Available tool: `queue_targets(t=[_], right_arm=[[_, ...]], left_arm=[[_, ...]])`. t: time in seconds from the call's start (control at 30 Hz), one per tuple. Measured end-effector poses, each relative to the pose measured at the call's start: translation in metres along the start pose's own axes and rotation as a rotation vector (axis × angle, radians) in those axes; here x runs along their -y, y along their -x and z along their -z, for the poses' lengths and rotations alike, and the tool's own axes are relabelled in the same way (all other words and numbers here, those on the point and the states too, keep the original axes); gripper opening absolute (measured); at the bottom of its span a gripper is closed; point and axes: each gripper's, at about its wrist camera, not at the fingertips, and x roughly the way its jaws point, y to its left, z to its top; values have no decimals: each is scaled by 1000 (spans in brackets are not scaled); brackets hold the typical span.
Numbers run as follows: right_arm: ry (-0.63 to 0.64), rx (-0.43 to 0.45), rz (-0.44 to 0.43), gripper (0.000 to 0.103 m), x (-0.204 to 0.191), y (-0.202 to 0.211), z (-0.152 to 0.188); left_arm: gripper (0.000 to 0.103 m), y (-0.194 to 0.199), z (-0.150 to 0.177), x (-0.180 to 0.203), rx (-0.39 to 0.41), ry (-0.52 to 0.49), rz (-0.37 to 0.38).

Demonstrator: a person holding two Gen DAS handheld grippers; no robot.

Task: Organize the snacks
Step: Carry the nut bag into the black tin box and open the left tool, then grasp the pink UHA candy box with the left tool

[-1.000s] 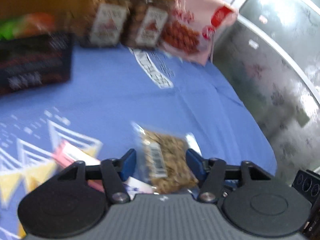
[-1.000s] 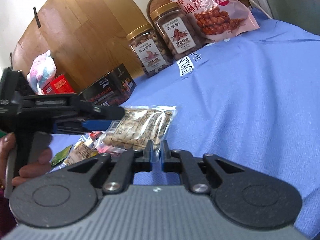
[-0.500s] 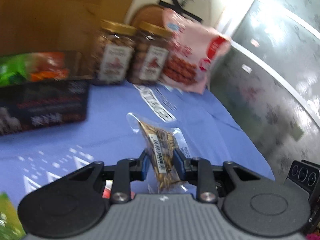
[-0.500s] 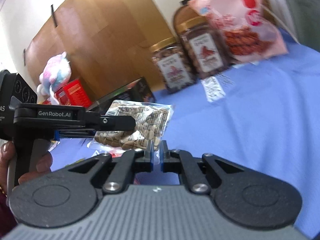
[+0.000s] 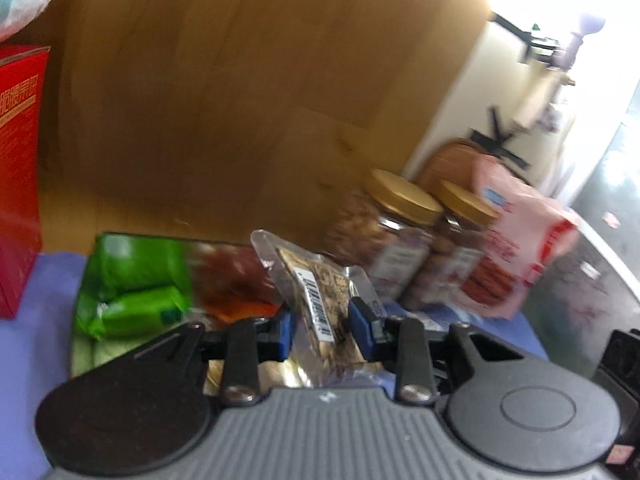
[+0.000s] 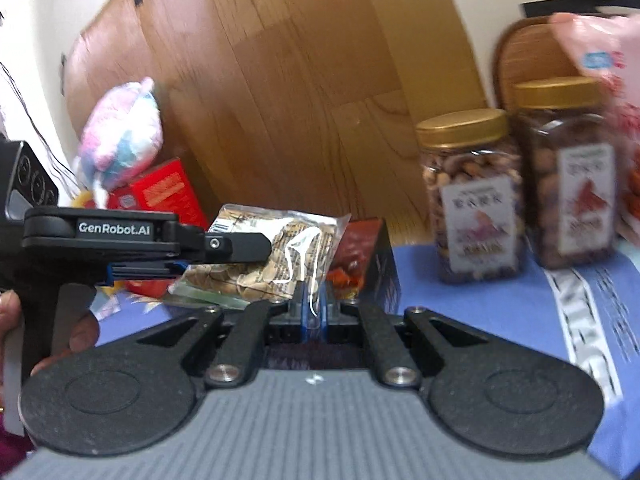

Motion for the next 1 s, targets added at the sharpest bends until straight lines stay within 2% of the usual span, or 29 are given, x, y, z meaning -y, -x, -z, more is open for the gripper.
queue_targets(t=[0.07,0.13,0.27,0.47,0.53,0.6,0.7,0.77,0.83,1.0], right_arm=[[34,-3,26,11,-1,-14,-3],[48,-3,45,13,0,-21,-2],[28,32,57,16,0,-8,0],[-64,48,47,18,5,37,19],[-94,38,41,23,6,53,32],[-117,23,27,27,7,72,48],[-136,-16,3,28,10,96,75],[-149,-40,-14,33,11,111,92],[-140,-53,-11,44,9,123,105],[-100,-61,12,46,-1,152,129]], left_arm=[[36,-12,-3,-8,-4,-3,-40],[36,-27,-1,-13,-26,-5,-100],[42,-40,8,-15,-56,-25,-147],[50,-4,18,2,30,-88,-215],[50,17,24,9,63,-98,-228],[50,34,34,17,71,-97,-212],[50,47,58,36,36,-119,-153],[50,46,78,46,-11,-134,-106],[50,38,98,54,-80,-131,-61],[50,19,127,62,-188,-105,1]])
